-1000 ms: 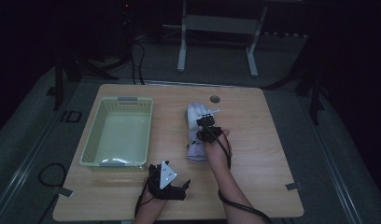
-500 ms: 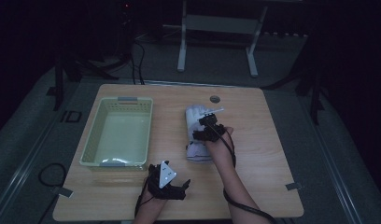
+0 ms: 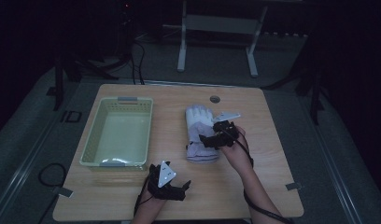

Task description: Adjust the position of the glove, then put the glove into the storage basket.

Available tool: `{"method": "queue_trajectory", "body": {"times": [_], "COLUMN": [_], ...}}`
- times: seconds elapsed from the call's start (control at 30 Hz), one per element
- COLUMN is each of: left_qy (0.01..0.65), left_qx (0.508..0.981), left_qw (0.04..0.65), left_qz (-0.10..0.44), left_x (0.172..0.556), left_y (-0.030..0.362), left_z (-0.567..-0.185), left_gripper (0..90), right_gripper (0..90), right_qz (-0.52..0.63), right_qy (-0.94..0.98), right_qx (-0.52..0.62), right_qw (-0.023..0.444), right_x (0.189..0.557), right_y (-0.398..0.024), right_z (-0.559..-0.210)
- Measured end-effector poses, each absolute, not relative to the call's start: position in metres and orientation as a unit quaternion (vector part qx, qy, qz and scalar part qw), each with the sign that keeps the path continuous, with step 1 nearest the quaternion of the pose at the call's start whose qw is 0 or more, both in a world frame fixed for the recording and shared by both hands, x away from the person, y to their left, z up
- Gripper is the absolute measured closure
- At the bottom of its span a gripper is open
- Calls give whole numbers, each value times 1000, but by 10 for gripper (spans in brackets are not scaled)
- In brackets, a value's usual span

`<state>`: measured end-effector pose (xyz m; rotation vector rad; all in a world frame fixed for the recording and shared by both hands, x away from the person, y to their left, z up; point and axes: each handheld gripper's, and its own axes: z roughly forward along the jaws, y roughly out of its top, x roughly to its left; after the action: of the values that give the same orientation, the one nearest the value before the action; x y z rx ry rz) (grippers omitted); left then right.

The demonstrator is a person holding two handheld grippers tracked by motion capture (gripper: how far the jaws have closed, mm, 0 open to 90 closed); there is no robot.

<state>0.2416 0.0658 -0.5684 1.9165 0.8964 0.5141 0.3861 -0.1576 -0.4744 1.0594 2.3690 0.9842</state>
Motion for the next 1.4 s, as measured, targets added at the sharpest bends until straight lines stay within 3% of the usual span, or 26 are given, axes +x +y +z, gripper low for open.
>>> {"method": "queue_trajectory", "body": {"times": [0.17, 0.73, 0.97, 1.4], "left_qy": [368, 365, 359, 386], "left_qx": [780, 781, 784, 787], "left_qw": [466, 484, 479, 449], "left_qz": [198, 152, 167, 175], "left_x": [244, 259, 279, 324], "left_y": [66, 55, 49, 43], "left_z": [-569, -535, -512, -500], "left_gripper": [0, 0, 0, 0], "right_gripper": [146, 126, 100, 220], "right_qz": [366, 417, 419, 420], "right_qy": [839, 801, 803, 799], "right_qx": [343, 393, 392, 395], "right_qw": [209, 174, 163, 173], "right_x": [380, 368, 374, 393], "right_y": [-176, -226, -227, -220], "right_z": [-478, -470, -471, -483]}}
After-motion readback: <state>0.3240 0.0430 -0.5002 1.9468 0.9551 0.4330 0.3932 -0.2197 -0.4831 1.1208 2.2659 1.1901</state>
